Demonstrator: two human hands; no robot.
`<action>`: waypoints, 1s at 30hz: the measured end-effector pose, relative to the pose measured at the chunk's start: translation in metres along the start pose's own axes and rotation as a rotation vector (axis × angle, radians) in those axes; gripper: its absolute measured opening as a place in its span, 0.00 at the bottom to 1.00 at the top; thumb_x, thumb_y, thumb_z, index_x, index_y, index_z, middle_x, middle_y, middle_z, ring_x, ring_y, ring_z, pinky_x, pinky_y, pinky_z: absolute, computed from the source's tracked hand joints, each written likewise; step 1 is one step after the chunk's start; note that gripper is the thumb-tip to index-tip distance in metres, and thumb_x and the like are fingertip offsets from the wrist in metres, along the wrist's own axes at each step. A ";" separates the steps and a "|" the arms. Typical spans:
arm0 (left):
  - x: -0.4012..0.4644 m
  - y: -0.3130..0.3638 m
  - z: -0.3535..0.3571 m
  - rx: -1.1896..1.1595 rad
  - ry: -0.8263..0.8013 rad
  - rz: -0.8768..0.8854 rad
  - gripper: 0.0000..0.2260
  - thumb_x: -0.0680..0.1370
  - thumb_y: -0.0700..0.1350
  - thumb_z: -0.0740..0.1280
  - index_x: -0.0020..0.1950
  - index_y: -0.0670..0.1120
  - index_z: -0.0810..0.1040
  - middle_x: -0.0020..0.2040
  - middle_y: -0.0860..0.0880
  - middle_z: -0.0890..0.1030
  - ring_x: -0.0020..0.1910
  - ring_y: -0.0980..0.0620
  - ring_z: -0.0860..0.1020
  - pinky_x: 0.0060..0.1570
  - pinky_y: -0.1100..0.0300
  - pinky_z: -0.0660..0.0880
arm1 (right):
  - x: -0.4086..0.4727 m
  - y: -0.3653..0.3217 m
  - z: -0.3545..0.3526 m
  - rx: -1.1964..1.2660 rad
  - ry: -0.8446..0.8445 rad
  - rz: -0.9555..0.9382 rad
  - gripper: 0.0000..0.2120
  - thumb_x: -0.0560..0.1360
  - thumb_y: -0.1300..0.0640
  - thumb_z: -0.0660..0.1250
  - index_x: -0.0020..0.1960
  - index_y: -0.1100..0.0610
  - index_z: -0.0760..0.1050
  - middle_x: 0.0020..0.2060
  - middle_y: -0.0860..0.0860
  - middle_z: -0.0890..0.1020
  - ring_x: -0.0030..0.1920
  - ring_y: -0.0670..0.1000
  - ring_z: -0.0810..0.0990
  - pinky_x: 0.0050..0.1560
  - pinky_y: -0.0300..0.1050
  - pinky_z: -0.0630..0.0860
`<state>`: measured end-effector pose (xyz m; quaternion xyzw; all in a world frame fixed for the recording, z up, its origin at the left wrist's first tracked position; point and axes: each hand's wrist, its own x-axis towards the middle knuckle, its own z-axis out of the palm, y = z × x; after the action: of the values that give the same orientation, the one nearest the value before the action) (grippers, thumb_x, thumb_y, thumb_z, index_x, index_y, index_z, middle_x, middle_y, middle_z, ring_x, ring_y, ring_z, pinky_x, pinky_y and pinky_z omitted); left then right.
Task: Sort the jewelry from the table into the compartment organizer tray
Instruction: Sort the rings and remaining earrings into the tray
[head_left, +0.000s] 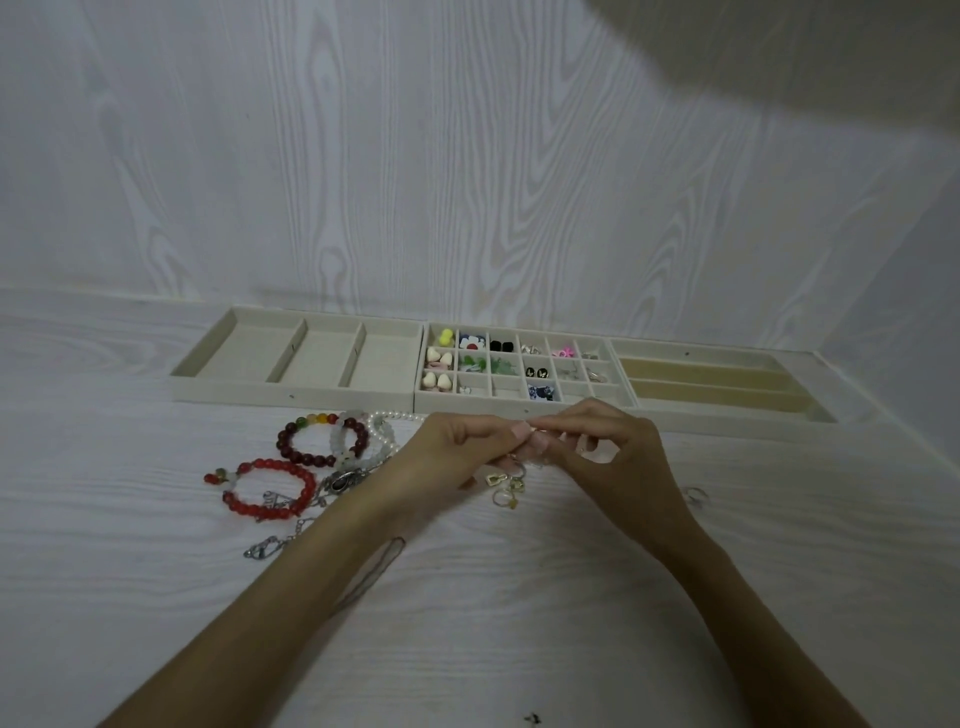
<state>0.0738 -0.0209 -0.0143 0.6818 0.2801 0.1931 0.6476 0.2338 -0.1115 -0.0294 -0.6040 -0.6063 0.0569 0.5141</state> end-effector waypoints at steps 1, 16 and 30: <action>0.001 -0.001 0.000 -0.014 0.026 0.017 0.09 0.78 0.47 0.65 0.53 0.48 0.83 0.42 0.55 0.85 0.38 0.66 0.79 0.32 0.75 0.69 | 0.000 0.001 0.000 0.025 -0.003 0.016 0.09 0.70 0.55 0.72 0.49 0.53 0.83 0.38 0.46 0.83 0.37 0.45 0.78 0.37 0.34 0.72; 0.008 -0.019 0.006 0.131 0.205 0.282 0.11 0.74 0.45 0.72 0.52 0.49 0.73 0.43 0.51 0.84 0.42 0.57 0.81 0.47 0.57 0.78 | 0.000 0.000 0.009 -0.009 0.052 0.098 0.08 0.70 0.56 0.73 0.41 0.42 0.80 0.37 0.44 0.84 0.35 0.46 0.79 0.35 0.38 0.75; 0.028 0.031 -0.043 0.362 0.143 0.235 0.12 0.74 0.41 0.71 0.55 0.51 0.75 0.45 0.55 0.84 0.47 0.57 0.82 0.54 0.53 0.77 | 0.062 -0.012 0.018 -0.341 0.037 -0.040 0.05 0.73 0.55 0.70 0.47 0.53 0.83 0.36 0.42 0.79 0.37 0.41 0.76 0.38 0.32 0.69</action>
<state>0.0720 0.0298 0.0170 0.7994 0.2742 0.2615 0.4662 0.2296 -0.0558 0.0049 -0.6713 -0.6095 -0.0682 0.4163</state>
